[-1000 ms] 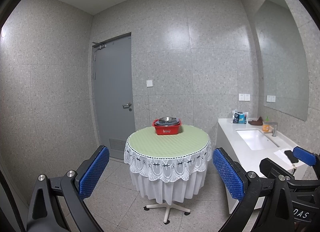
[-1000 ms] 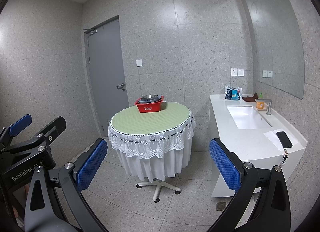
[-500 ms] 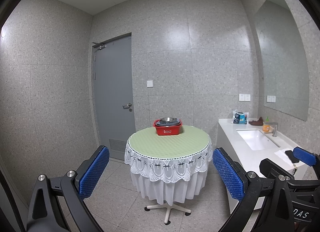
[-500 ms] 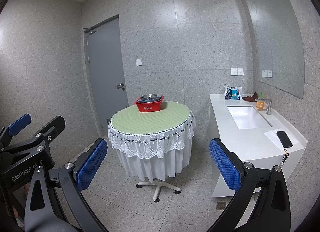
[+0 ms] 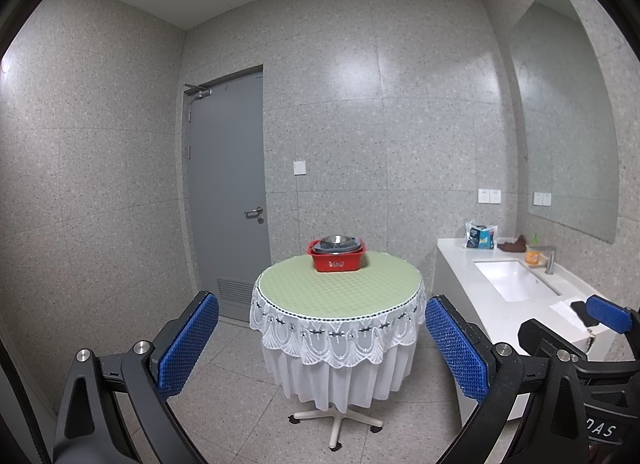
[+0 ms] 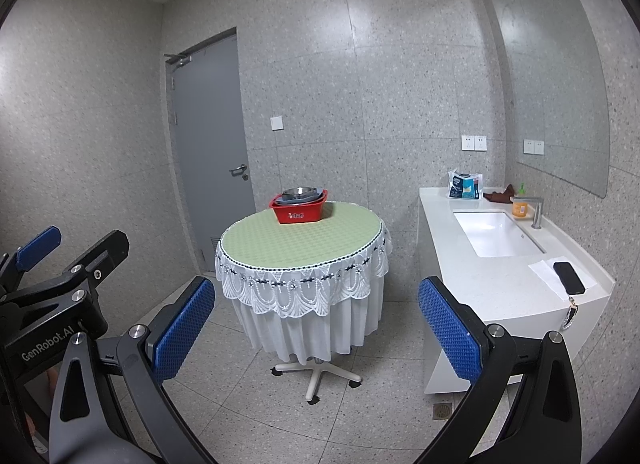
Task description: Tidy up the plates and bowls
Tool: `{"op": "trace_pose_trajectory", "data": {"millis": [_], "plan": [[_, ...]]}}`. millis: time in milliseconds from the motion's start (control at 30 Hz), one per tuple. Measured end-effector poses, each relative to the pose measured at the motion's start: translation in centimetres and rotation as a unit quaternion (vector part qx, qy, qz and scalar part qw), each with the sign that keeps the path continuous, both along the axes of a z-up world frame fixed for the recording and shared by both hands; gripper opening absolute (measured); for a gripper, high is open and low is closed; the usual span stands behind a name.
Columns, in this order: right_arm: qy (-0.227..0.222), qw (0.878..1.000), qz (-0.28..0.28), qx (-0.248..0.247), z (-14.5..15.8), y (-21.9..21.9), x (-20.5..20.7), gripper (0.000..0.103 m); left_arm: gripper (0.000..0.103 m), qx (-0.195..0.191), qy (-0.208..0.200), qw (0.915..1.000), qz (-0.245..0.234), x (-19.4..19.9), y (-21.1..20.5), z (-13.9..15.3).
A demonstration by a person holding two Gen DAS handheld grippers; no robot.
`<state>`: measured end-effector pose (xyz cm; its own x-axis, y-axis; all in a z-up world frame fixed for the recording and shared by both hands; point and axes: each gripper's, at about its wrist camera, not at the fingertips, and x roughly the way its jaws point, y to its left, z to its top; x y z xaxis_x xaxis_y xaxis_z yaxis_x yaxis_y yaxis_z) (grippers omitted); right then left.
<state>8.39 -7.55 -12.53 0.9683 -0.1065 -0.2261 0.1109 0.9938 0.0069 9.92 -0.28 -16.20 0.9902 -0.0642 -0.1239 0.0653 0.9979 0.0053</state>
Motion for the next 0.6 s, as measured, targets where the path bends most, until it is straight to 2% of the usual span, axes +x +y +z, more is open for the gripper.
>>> {"op": "trace_pose_trajectory", "data": {"millis": [600], "plan": [[0.008,1.000,-0.004,0.004,0.0,0.6,1.9,0.103,0.102,0.003,0.005,1.0000,0.002,2.6,-0.7,0.4]]}}
